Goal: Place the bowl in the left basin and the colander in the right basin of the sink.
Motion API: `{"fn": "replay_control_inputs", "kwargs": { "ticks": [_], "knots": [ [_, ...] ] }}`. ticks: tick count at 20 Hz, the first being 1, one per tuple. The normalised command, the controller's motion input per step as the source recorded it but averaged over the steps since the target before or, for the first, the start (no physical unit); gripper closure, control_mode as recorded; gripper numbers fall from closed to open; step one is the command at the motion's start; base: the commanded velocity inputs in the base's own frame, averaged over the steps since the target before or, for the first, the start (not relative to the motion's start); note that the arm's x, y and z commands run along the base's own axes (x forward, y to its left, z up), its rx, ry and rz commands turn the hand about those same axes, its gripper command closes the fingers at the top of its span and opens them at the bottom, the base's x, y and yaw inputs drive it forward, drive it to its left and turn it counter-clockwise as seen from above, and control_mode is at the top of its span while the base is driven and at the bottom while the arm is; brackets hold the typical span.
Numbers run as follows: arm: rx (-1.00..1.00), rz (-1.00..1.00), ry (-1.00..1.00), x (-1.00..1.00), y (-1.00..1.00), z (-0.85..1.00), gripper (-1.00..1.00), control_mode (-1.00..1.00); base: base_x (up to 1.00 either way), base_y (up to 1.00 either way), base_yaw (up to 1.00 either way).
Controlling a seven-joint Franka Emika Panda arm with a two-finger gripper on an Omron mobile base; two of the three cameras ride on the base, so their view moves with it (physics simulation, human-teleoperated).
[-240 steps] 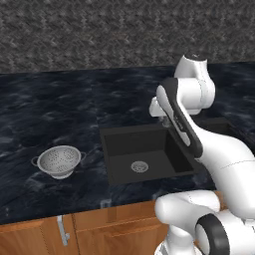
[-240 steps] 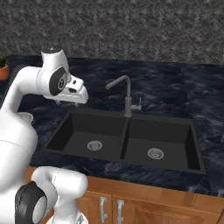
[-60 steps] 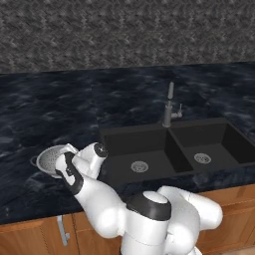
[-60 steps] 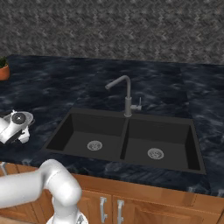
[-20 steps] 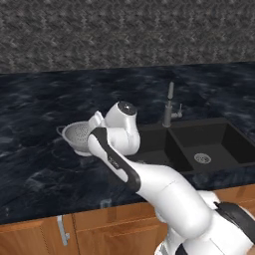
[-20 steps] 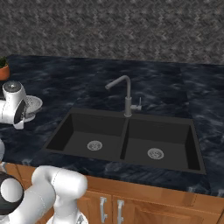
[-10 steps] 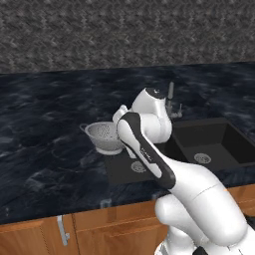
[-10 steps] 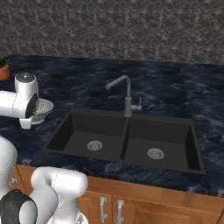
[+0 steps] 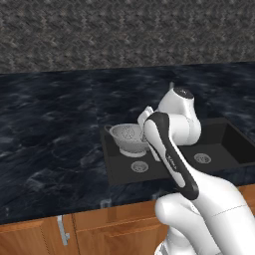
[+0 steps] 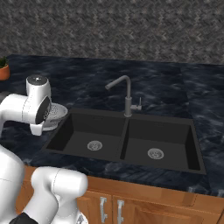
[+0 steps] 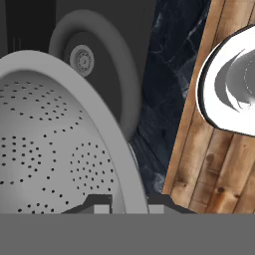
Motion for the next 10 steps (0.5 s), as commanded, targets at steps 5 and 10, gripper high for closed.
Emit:
{"fn": "replay_control_inputs", "kwargs": {
  "ticks": [5, 10],
  "knots": [
    [-0.07, -0.06, 0.00, -0.22, -0.65, 0.00, 1.00, -1.00, 0.00, 0.00, 0.00],
    [-0.09, -0.05, 0.00, -0.16, -0.60, 0.00, 1.00, -1.00, 0.00, 0.00, 0.00]
  ]
}}
